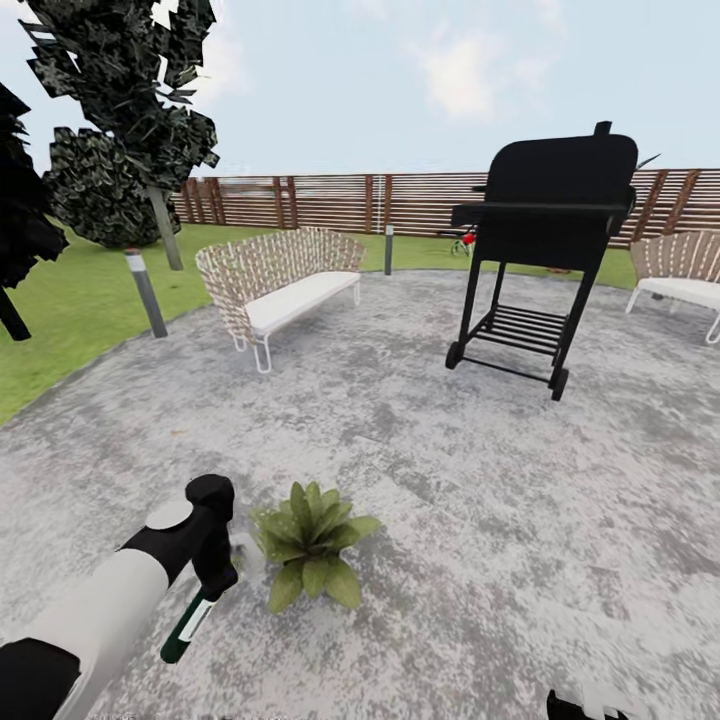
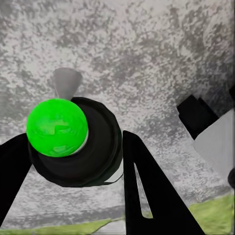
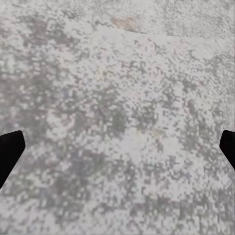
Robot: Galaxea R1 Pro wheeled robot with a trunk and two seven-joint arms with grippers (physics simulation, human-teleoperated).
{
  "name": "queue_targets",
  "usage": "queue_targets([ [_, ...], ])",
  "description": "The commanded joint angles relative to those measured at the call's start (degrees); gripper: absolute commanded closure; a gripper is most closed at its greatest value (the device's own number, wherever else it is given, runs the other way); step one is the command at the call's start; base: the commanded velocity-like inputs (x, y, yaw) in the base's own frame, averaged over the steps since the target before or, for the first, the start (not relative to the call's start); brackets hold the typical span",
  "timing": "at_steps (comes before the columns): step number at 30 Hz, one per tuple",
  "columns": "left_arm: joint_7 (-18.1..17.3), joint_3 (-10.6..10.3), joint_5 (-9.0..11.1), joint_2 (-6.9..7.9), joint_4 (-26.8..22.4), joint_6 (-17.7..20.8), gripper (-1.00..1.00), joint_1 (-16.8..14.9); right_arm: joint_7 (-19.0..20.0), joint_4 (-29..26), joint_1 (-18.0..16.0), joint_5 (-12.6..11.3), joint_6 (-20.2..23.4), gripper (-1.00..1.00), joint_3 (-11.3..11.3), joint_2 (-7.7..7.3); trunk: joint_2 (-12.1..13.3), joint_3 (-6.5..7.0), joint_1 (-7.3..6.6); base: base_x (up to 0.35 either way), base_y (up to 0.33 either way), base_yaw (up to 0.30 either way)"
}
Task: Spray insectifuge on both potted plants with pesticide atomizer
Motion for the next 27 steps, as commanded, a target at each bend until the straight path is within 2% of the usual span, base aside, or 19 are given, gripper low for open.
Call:
queue_targets([
  [1, -0.49, -0.24, -0.42, 0.01, 0.09, 0.58, 1.00, 0.53, -0.23, 0.09, -0.05, 0.62, -0.19, -1.00, -0.40, -0.01, -0.02, -0.05, -0.01, 0.000, 0.000, 0.232],
  [8, -0.36, -0.16, -0.33, 0.09, 1.98, 0.57, 1.00, 1.25, -0.23, 0.10, -0.05, 0.59, -0.19, -1.00, -0.40, -0.01, -0.02, -0.05, -0.01, 0.000, 0.000, 0.059],
  [11, 3.02, 0.28, 0.48, 0.05, 2.69, 0.62, 1.00, 1.71, -0.23, 0.10, -0.05, 0.60, -0.19, -1.00, -0.40, -0.01, -0.02, -0.05, -0.01, 0.000, 0.000, 0.251],
  [12, 5.89, 2.32, 2.97, -0.01, 2.76, 0.58, 1.00, 3.07, -0.23, 0.10, -0.05, 0.60, -0.19, -1.00, -0.40, -0.01, -0.02, -0.05, -0.01, 0.000, 0.000, 0.263],
  [13, 7.66, 2.66, 3.78, -0.15, 2.76, 0.58, 1.00, 3.70, -0.23, 0.10, -0.05, 0.59, -0.19, -1.00, -0.40, -0.01, -0.02, -0.05, -0.01, 0.000, 0.000, 0.230],
  [15, 12.98, 3.02, 7.28, -1.02, 2.74, 0.57, 1.00, 6.11, -0.23, 0.10, -0.05, 0.59, -0.19, -1.00, -0.40, -0.12, -0.02, -0.05, -0.01, 0.000, 0.000, 0.077],
  [16, 20.50, 3.17, 12.59, -1.17, 2.78, 0.50, 1.00, 7.63, -0.23, 0.17, -0.05, 0.67, -0.19, -1.00, -0.40, -0.55, -0.02, -0.05, -0.01, 0.000, 0.000, 0.004],
  [17, 21.87, 3.34, 14.63, -1.17, 2.45, 0.49, 1.00, 7.72, -0.23, 0.18, -0.05, 0.67, -0.19, -1.00, -0.40, -0.59, -0.02, -0.05, -0.01, 0.000, 0.000, 0.002],
  [20, 22.75, 4.86, 16.50, -1.17, 1.99, 0.43, 1.00, 7.78, -0.23, 0.18, -0.05, 0.67, -0.19, -1.00, -0.40, -0.62, -0.02, -0.05, -0.01, 0.000, 0.000, 0.000],
  [27, 23.26, 5.61, 16.89, -1.06, 2.00, 0.40, 1.00, 7.79, -0.23, 0.18, -0.05, 0.67, -0.10, -1.00, -0.40, -0.62, -0.02, -0.05, -0.01, 0.064, -0.038, 0.000],
])
